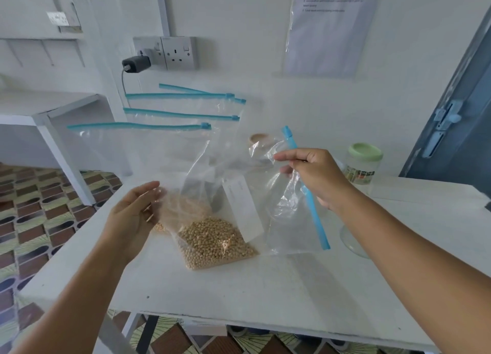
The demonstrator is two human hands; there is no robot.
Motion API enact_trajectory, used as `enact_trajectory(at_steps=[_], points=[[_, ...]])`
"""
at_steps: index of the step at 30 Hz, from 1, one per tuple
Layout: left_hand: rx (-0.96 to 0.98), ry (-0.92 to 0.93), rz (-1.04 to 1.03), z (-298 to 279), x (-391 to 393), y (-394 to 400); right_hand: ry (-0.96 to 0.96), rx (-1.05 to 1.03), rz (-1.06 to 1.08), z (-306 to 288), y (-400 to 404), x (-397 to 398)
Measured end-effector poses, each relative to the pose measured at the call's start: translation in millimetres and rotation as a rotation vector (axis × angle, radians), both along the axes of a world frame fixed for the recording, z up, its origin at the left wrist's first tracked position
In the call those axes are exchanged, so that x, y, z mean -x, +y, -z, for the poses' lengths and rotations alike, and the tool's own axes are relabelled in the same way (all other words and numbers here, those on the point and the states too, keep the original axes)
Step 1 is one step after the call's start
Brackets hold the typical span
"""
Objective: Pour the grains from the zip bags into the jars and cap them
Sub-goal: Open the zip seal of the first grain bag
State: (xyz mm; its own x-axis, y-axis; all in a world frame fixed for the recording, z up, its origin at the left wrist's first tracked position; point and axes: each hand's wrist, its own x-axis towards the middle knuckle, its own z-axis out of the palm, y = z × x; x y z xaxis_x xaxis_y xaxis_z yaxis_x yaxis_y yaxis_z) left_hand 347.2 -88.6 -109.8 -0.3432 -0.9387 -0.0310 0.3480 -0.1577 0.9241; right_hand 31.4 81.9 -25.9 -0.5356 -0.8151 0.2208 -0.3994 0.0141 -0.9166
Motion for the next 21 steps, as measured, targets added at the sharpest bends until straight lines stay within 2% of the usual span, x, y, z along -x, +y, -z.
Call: enact_trajectory(at_steps=[10, 16, 21], points=[[0.254, -0.218, -0.201, -18.2, -3.6, 1.6, 0.026, -0.006, 0.025, 5.1, 3.0, 4.3], [0.162, -0.267, -0.179, -20.1, -5.4, -2.4, 0.014, -0.003, 0.025, 6.7, 0.7, 5.1], [0.147, -0.293, -0.076, -24.9, -16.4, -2.7, 0.023, -0.001, 0.027, 8.7, -1.5, 5.6]])
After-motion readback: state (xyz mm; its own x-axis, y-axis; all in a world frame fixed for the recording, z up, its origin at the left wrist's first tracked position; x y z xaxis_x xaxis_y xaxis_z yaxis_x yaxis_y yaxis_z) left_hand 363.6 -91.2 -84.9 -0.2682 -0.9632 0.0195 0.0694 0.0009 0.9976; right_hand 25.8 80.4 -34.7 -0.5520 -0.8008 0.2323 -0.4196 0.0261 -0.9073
